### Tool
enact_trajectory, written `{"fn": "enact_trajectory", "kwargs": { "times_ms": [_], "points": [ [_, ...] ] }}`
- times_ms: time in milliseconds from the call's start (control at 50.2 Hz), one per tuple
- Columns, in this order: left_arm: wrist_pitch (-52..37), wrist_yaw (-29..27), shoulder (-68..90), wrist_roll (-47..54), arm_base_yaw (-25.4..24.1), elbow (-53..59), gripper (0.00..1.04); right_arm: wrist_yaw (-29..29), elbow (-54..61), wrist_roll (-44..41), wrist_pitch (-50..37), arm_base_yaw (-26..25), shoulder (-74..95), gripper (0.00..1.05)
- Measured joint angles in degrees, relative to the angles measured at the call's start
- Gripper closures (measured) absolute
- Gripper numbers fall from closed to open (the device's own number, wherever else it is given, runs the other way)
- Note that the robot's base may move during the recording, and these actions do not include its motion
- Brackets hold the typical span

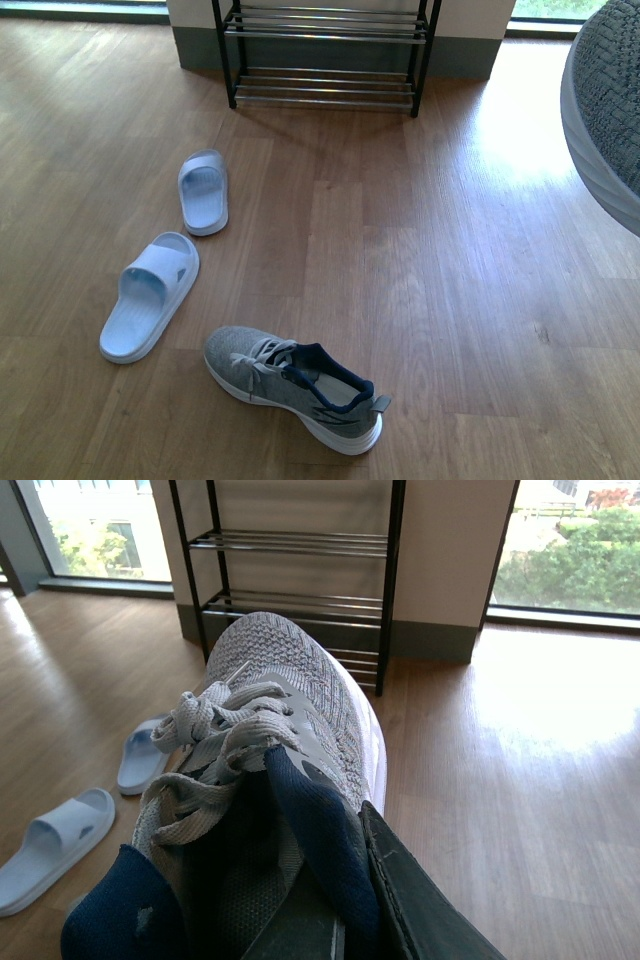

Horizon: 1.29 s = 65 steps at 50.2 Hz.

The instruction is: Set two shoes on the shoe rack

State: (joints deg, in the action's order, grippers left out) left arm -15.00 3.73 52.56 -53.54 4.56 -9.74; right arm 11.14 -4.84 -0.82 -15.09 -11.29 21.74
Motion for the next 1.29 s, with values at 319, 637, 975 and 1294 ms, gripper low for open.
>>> {"fn": "enact_trajectory", "kwargs": {
  "times_ms": [319, 637, 975, 1294],
  "points": [
    [-12.4, 4.0, 41.5, -2.2, 5.1, -12.3, 0.09, 0.0, 0.0, 0.0, 0.0, 0.0, 0.0, 1.03],
    [-9.4, 6.9, 67.1, -2.4, 5.9, -31.1, 0.09, 0.0, 0.0, 0.0, 0.0, 0.0, 0.0, 1.03],
    [-6.3, 14.3, 85.1, -12.6, 10.6, -48.4, 0.09, 0.0, 0.0, 0.0, 0.0, 0.0, 0.0, 1.03],
    [-5.3, 17.4, 93.6, -16.4, 13.8, -52.8, 0.09, 0.0, 0.0, 0.0, 0.0, 0.0, 0.0, 1.03]
  ]
}}
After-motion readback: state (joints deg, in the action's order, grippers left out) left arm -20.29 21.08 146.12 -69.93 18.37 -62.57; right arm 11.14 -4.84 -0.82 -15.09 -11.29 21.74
